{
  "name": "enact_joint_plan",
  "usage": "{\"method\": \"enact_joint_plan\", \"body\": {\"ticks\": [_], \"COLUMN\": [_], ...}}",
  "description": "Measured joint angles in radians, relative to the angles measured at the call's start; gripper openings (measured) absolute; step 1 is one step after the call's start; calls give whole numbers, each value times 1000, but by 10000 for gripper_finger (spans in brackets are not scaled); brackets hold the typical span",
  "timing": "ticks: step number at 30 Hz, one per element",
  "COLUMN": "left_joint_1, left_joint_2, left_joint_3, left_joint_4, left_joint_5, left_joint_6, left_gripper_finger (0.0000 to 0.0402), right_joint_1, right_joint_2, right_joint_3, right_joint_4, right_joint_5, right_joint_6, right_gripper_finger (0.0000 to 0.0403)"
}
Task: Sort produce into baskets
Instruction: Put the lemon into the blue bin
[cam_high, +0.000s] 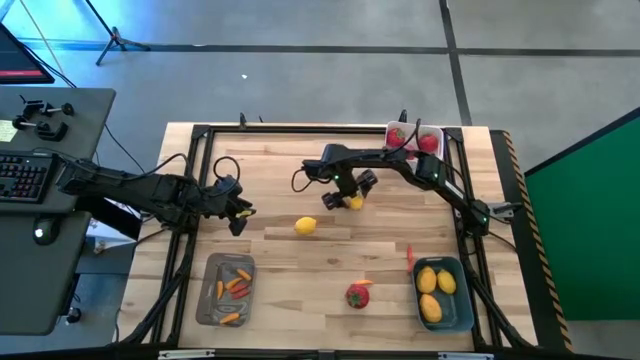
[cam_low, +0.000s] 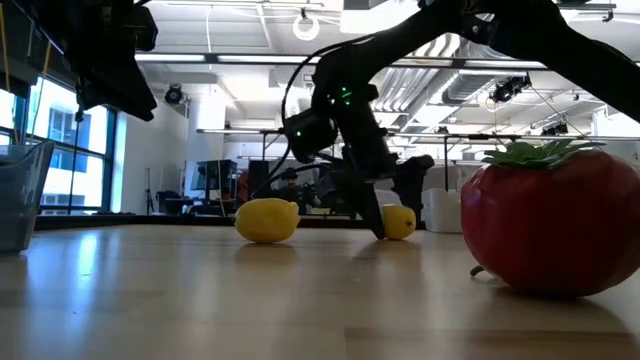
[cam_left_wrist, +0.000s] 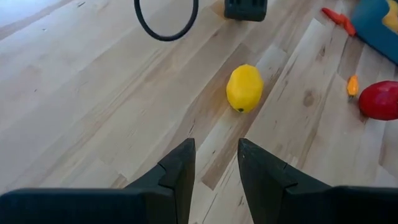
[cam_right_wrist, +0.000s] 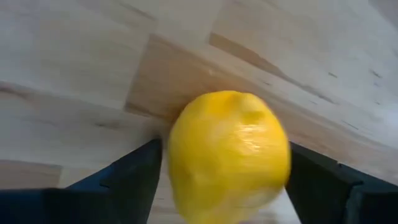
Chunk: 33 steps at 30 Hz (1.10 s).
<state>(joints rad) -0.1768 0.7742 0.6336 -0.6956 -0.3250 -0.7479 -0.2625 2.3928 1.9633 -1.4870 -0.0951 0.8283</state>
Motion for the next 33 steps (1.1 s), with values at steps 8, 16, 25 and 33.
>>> {"method": "enact_joint_plan", "body": {"ticks": [8,16,25,33], "left_joint_1": [0,7,21,21], "left_joint_2": [3,3,3,3], "left_joint_3": [0,0,0,0], "left_joint_4": [1,-4,-13,-11], "left_joint_5": [-2,-3,20,37], "left_joint_6": [25,19,76,80], "left_gripper_finger": [110,110,110,110], "right_joint_1": [26,94,308,534], "right_joint_2": [-7,-132,-313,-645], "right_joint_3": [99,270,25,-368], "right_joint_4": [-29,-68,-83,-27], "right_joint_5": [-22,10,19,-131], "right_joint_6": [-93,23,291,639], "right_gripper_finger": [150,146,146,146]}}
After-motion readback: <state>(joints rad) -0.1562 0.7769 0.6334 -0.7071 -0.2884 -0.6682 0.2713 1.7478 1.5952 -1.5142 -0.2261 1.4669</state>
